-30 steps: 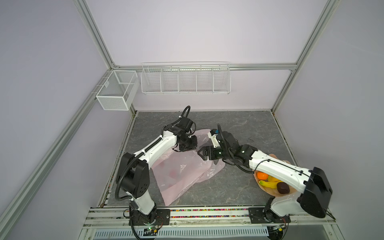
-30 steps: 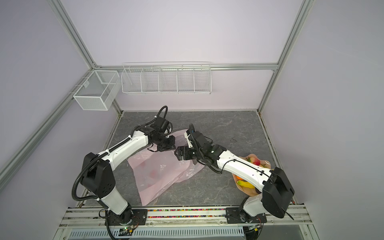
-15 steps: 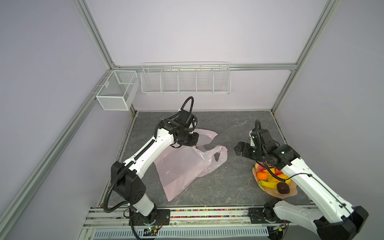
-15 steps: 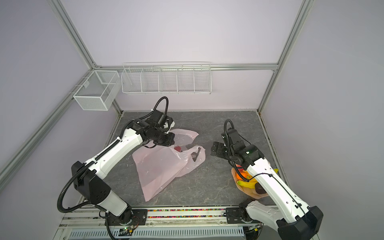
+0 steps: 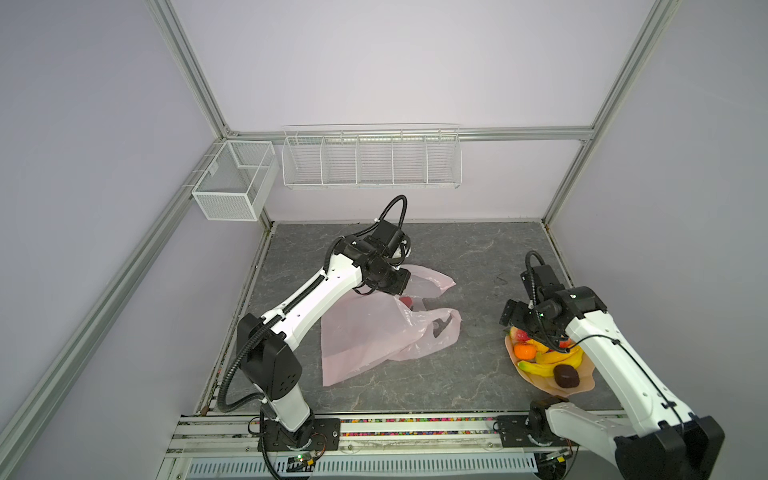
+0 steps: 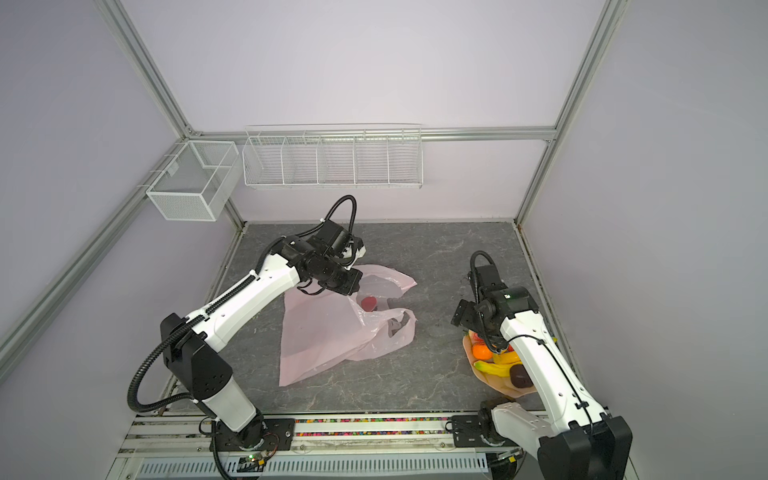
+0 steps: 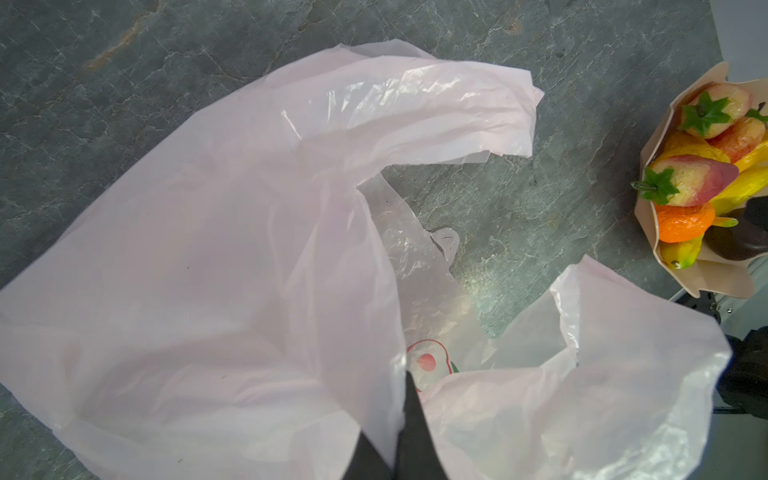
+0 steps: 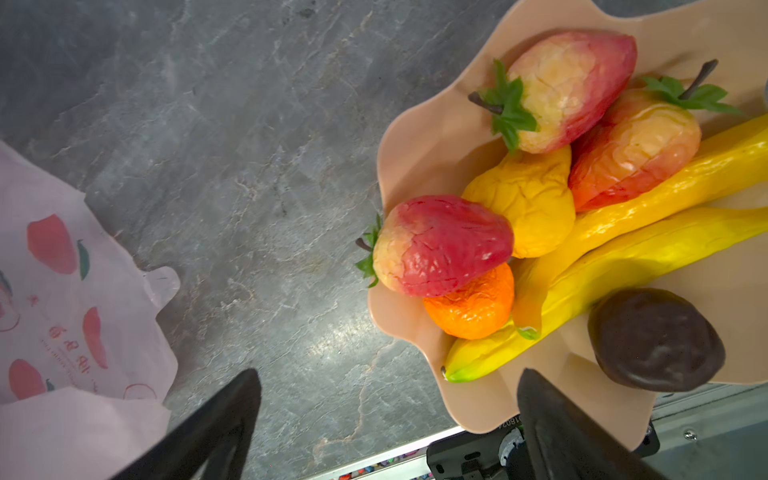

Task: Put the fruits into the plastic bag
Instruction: 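Hold the bag with left gripper while right gripper releases and moves to bowl, then lower the right gripper onto the red strawberry in the bowl and close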

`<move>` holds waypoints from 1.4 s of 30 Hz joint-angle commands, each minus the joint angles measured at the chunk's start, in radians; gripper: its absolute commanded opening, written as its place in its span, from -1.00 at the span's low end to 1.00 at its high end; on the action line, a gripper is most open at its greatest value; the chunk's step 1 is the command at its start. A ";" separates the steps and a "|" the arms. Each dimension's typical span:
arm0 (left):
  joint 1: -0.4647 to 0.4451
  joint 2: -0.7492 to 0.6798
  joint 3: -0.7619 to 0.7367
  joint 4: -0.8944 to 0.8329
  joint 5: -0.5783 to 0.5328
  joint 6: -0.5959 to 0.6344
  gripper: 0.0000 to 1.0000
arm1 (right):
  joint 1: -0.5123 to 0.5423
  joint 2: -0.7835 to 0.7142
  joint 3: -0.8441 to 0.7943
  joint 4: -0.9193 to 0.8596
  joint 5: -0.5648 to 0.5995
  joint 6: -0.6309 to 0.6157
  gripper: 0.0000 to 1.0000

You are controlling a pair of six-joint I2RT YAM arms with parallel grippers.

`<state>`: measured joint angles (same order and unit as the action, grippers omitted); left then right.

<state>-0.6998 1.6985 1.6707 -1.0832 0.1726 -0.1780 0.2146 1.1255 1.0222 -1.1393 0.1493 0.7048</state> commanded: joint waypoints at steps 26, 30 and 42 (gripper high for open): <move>-0.003 -0.007 0.005 0.015 0.040 0.030 -1.00 | -0.164 0.179 -0.117 0.217 -0.047 0.013 0.73; -0.003 -0.013 -0.004 0.016 0.042 0.032 -1.00 | -0.167 0.182 -0.129 0.231 -0.041 0.016 0.68; -0.003 -0.033 -0.027 0.022 0.033 0.031 -1.00 | -0.169 0.186 -0.137 0.242 -0.039 0.022 0.57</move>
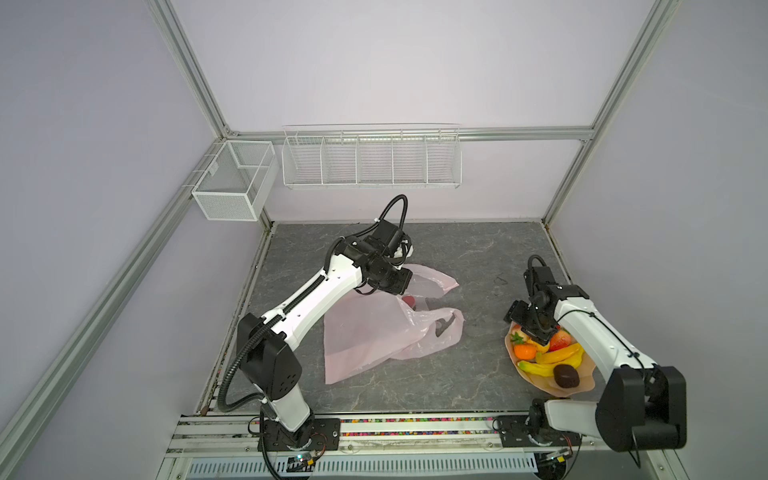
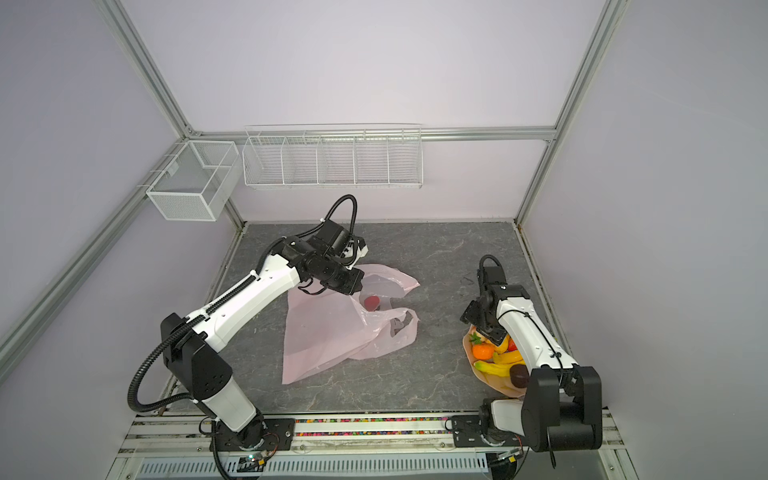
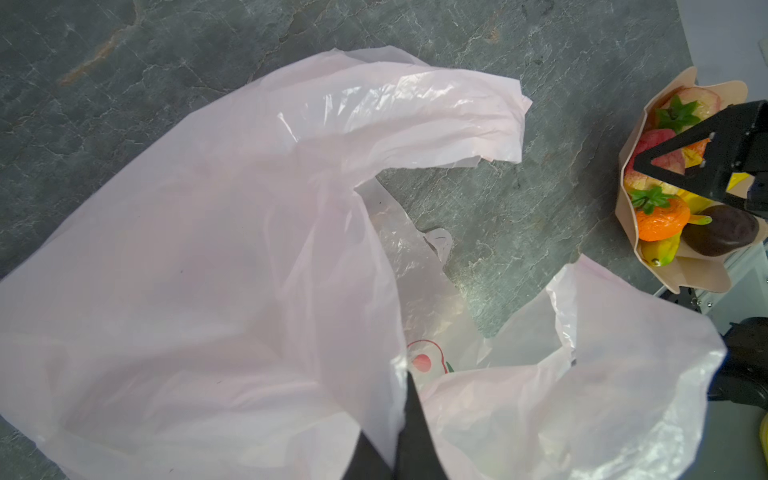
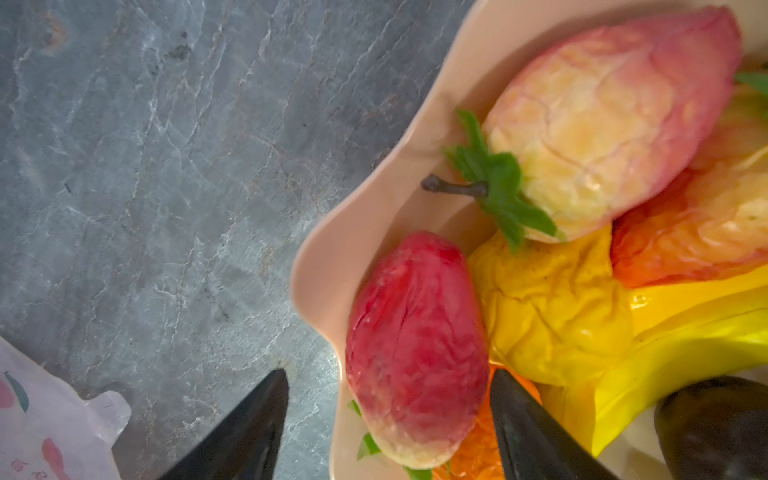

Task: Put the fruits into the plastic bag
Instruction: 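Lower the right gripper onto the red strawberry in the bowl and close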

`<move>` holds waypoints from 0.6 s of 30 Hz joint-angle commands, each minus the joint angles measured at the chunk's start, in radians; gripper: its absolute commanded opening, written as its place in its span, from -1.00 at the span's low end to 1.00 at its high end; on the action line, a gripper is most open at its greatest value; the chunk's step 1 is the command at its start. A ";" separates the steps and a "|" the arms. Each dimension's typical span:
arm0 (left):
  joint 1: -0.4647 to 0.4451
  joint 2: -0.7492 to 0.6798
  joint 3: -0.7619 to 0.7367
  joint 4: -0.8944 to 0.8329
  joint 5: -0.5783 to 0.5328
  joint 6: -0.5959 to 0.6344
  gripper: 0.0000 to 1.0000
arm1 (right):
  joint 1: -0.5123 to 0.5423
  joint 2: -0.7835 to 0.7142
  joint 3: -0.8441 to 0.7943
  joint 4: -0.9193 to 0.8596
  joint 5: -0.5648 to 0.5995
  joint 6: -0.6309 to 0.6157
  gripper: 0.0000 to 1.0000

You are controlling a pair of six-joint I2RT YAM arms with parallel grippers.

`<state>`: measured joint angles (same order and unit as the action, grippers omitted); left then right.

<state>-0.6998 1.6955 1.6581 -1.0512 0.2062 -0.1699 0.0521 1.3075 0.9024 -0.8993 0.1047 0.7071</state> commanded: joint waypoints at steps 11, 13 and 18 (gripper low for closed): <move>-0.003 -0.046 -0.037 0.002 -0.002 0.011 -1.00 | -0.007 -0.022 -0.079 -0.004 0.016 0.018 0.51; -0.003 -0.046 -0.038 0.001 -0.004 0.010 -1.00 | -0.008 -0.021 -0.082 0.005 0.018 0.022 0.50; -0.003 -0.046 -0.037 -0.001 -0.006 0.010 -1.00 | -0.009 -0.007 -0.071 0.021 0.032 0.019 0.44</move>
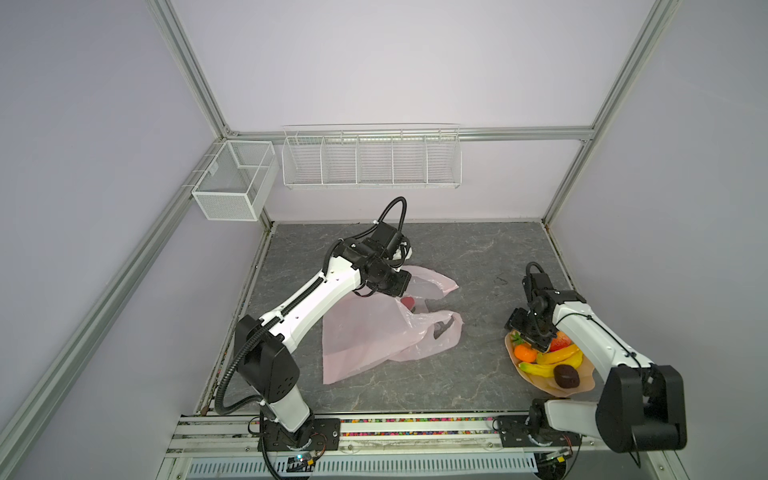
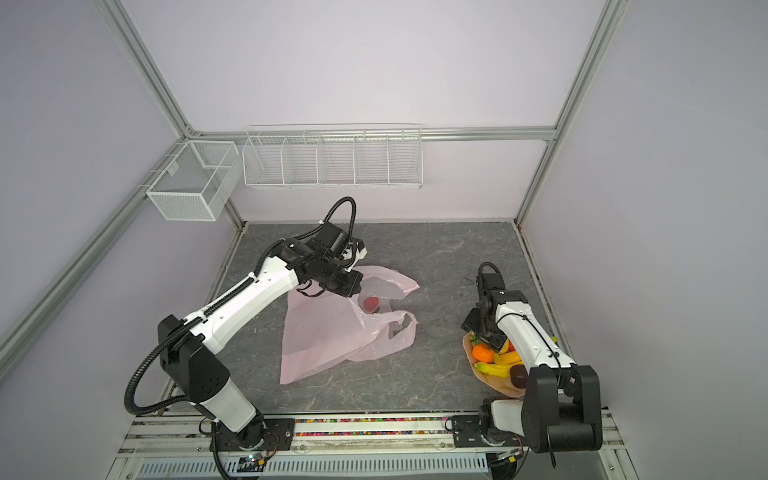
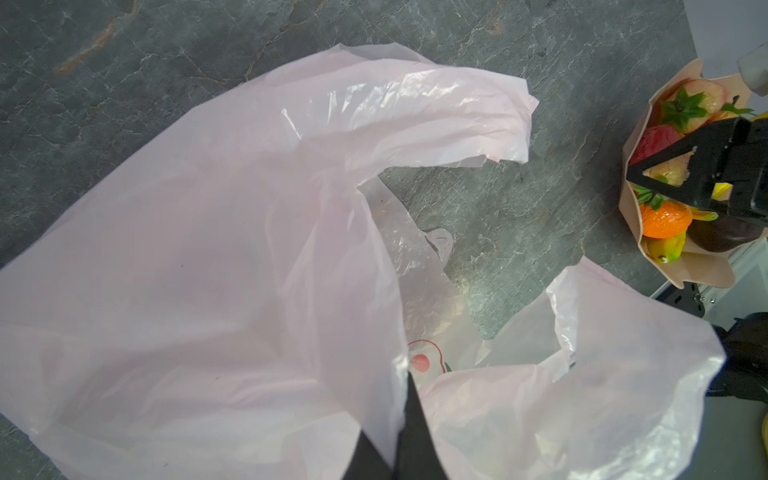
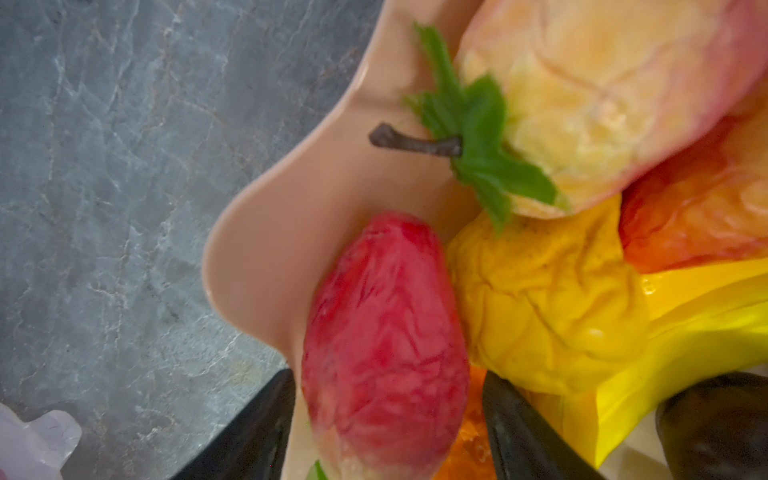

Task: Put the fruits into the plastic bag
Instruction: 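Lower the right gripper onto the red strawberry in the bowl and close, then lift the red strawberry with the right gripper and carry it toward the bag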

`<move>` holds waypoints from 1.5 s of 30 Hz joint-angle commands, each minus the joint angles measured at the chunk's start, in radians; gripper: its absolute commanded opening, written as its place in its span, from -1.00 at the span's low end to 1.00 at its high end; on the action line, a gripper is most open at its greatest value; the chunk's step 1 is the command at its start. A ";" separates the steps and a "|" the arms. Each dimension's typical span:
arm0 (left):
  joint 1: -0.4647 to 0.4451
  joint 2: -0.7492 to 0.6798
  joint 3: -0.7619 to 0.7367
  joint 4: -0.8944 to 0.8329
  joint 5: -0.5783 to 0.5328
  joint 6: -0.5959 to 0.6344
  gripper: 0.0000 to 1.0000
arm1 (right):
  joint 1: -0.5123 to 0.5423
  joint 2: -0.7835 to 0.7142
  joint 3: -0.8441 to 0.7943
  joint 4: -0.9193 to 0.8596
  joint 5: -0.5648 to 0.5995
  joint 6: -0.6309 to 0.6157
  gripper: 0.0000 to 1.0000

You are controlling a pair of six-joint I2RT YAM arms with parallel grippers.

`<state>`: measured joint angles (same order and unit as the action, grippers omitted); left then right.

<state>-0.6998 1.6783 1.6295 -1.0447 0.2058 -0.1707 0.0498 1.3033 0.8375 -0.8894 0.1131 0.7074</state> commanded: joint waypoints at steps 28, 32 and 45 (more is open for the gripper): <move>-0.003 -0.034 -0.013 0.004 -0.006 0.005 -1.00 | -0.010 -0.186 0.035 -0.037 0.000 0.003 -0.22; -0.003 -0.037 -0.016 0.007 -0.007 0.005 -1.00 | -0.010 -0.231 0.035 -0.008 -0.063 -0.002 -0.24; -0.003 -0.036 -0.016 0.009 0.002 0.010 -1.00 | 0.017 -0.247 -0.042 0.569 -0.664 0.123 -0.29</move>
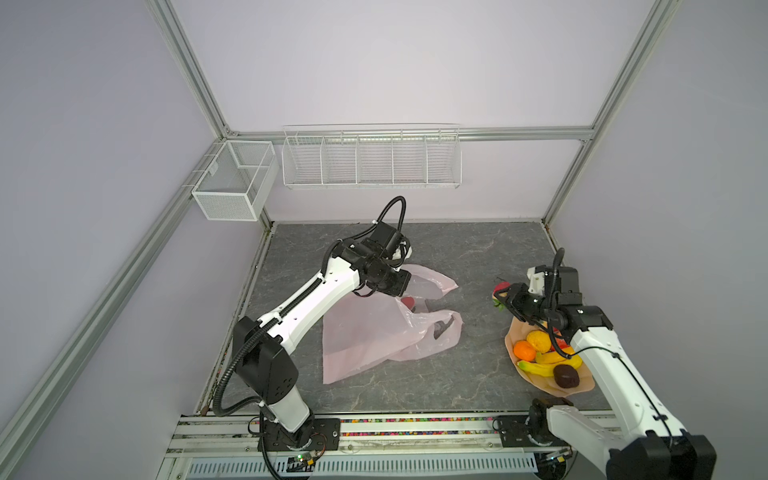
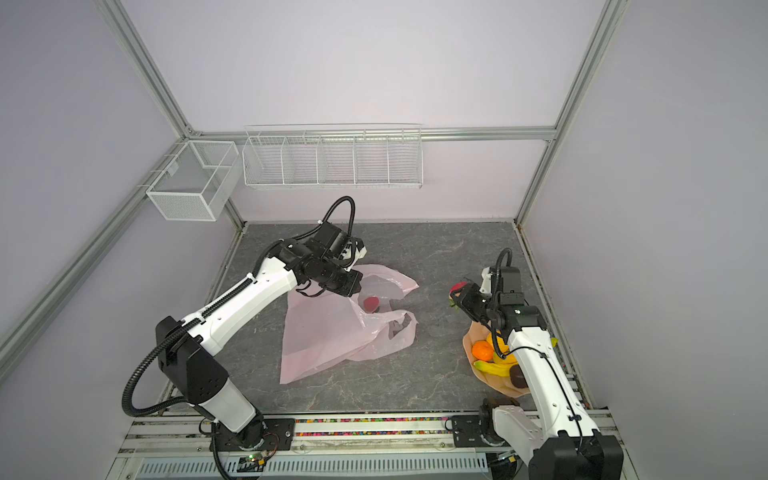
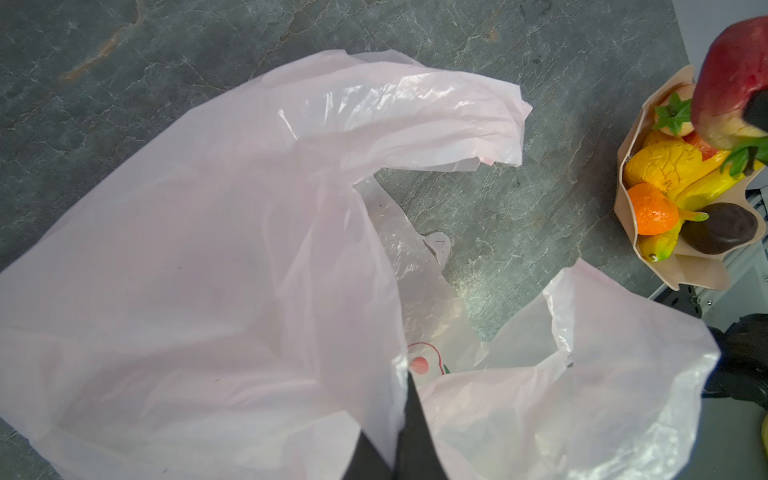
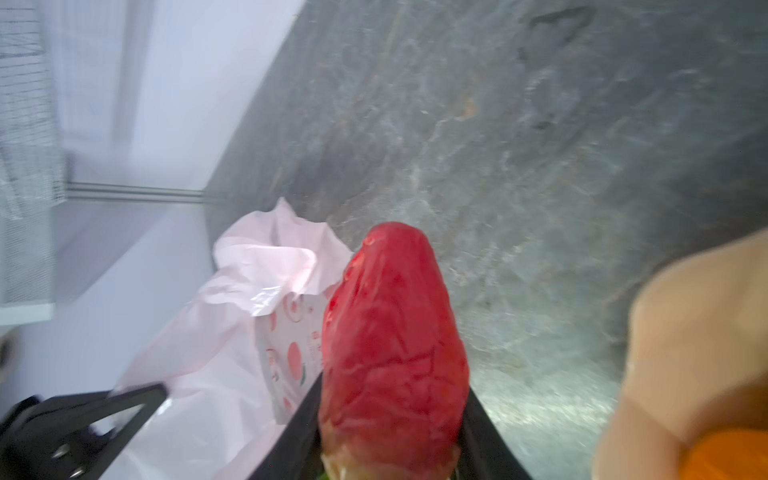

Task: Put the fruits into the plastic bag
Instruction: 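Lift the red strawberry with the right gripper and carry it toward the bag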

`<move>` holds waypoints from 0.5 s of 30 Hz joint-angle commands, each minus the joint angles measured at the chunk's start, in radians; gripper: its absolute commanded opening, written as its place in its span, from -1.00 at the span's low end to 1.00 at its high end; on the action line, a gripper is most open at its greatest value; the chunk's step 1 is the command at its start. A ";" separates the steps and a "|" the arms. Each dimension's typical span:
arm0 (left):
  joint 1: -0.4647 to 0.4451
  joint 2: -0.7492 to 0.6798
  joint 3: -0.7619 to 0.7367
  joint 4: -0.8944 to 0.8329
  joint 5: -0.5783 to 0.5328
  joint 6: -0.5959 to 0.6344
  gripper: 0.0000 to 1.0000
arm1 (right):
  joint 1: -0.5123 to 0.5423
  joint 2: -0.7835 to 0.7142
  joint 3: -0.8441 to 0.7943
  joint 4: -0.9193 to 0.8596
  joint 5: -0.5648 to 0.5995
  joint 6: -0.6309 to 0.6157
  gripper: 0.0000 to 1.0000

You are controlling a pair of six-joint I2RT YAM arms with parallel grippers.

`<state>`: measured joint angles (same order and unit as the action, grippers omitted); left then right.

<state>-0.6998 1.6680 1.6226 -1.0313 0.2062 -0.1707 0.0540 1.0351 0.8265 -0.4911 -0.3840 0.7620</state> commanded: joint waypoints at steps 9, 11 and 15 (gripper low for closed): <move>-0.003 -0.031 -0.016 0.002 0.000 0.005 -1.00 | 0.111 0.105 -0.109 0.406 -0.244 0.204 -0.34; -0.003 -0.031 -0.017 0.004 -0.001 0.002 -1.00 | 0.144 0.121 -0.126 0.463 -0.243 0.239 -0.35; -0.003 -0.032 -0.018 0.011 0.002 -0.006 -1.00 | 0.221 0.154 -0.143 0.526 -0.239 0.282 -0.36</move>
<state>-0.6998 1.6661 1.6115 -1.0214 0.2062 -0.1741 0.2371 1.1759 0.7013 -0.0769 -0.6006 0.9703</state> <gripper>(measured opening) 0.047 0.396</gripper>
